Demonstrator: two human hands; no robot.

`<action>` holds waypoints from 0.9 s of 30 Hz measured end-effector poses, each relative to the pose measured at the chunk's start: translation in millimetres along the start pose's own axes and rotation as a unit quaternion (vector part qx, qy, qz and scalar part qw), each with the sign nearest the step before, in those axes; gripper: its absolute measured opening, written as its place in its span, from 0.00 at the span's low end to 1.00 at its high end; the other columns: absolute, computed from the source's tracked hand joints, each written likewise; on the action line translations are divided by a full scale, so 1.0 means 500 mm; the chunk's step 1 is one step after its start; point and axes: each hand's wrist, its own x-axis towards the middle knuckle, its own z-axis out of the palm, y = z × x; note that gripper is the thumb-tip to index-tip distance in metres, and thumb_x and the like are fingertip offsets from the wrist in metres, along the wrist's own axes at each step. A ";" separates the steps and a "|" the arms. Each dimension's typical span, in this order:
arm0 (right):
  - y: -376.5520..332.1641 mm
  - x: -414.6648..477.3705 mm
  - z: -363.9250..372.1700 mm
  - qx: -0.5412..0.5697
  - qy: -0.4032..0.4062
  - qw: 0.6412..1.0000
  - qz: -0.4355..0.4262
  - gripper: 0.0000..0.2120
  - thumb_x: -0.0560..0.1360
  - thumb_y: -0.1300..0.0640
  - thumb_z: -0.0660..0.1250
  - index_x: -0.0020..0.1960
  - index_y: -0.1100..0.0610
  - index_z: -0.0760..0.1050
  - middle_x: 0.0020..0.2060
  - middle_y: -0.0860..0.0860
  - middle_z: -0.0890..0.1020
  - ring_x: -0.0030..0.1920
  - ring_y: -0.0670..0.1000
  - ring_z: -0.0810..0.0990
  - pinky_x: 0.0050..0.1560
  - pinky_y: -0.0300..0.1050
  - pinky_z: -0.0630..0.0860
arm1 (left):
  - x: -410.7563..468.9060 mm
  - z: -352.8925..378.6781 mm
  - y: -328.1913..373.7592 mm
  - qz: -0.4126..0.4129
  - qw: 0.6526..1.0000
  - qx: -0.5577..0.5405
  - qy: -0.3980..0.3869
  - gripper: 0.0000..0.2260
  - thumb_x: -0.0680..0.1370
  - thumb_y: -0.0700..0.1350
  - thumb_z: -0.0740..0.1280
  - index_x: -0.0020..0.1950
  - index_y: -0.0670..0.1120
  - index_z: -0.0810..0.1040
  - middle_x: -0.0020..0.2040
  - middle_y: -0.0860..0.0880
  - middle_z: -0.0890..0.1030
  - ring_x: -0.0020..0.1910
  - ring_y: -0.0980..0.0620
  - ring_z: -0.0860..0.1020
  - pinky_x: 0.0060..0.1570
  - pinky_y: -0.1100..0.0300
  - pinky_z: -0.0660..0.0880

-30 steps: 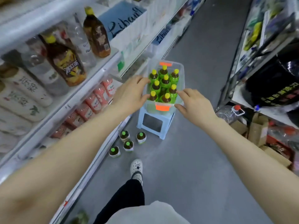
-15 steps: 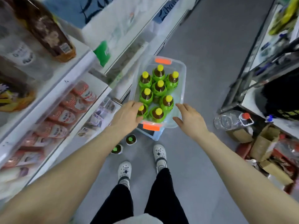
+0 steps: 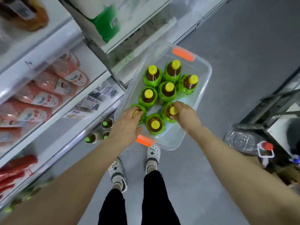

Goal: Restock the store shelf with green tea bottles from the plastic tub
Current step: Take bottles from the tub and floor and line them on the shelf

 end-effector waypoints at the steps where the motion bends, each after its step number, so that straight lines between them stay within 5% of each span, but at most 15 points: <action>1: 0.004 0.005 0.004 -0.001 0.009 1.000 -0.012 0.19 0.74 0.56 0.74 0.58 0.64 0.74 0.53 0.60 0.79 0.50 0.64 0.77 0.46 0.53 0.71 | 0.002 0.002 -0.005 -0.002 1.000 0.000 -0.001 0.27 0.73 0.44 0.73 0.70 0.41 0.72 0.69 0.40 0.70 0.67 0.39 0.69 0.62 0.44 0.74; 8: -0.007 -0.026 -0.034 0.006 0.058 0.997 -0.057 0.16 0.75 0.52 0.71 0.54 0.64 0.74 0.47 0.58 0.80 0.49 0.64 0.76 0.45 0.55 0.75 | 0.002 -0.020 -0.006 -0.015 0.999 -0.017 -0.033 0.29 0.76 0.48 0.70 0.75 0.45 0.66 0.75 0.45 0.65 0.72 0.43 0.66 0.68 0.48 0.68; 13: -0.086 -0.075 -0.154 0.032 0.156 0.976 -0.150 0.24 0.78 0.44 0.62 0.59 0.64 0.74 0.56 0.57 0.80 0.63 0.62 0.73 0.66 0.54 0.70 | 0.005 -0.056 0.074 0.002 0.992 -0.119 -0.048 0.40 0.73 0.52 0.73 0.79 0.49 0.55 0.78 0.49 0.61 0.75 0.50 0.60 0.70 0.58 0.60; 18: -0.179 -0.088 -0.270 0.131 0.187 0.970 -0.084 0.19 0.77 0.40 0.64 0.50 0.57 0.67 0.38 0.50 0.75 0.40 0.55 0.74 0.39 0.50 0.71 | 0.030 -0.096 0.135 -0.053 0.947 -0.315 0.030 0.50 0.61 0.59 0.79 0.77 0.54 0.57 0.72 0.52 0.70 0.69 0.52 0.70 0.66 0.54 0.69; 23: -0.202 -0.049 -0.265 0.276 0.170 0.946 0.003 0.18 0.77 0.40 0.66 0.47 0.54 0.66 0.33 0.43 0.73 0.36 0.45 0.73 0.41 0.45 0.72 | 0.033 -0.145 0.108 -0.091 0.941 -0.316 0.078 0.43 0.57 0.61 0.79 0.69 0.54 0.67 0.61 0.54 0.78 0.58 0.51 0.77 0.57 0.52 0.74; 27: -0.158 0.008 -0.207 0.420 0.100 0.899 0.074 0.21 0.77 0.35 0.59 0.57 0.51 0.73 0.46 0.42 0.80 0.45 0.40 0.80 0.54 0.42 0.77 | 0.003 -0.139 0.070 -0.172 0.928 -0.320 0.089 0.35 0.59 0.58 0.82 0.62 0.57 0.72 0.49 0.62 0.78 0.51 0.57 0.77 0.51 0.60 0.72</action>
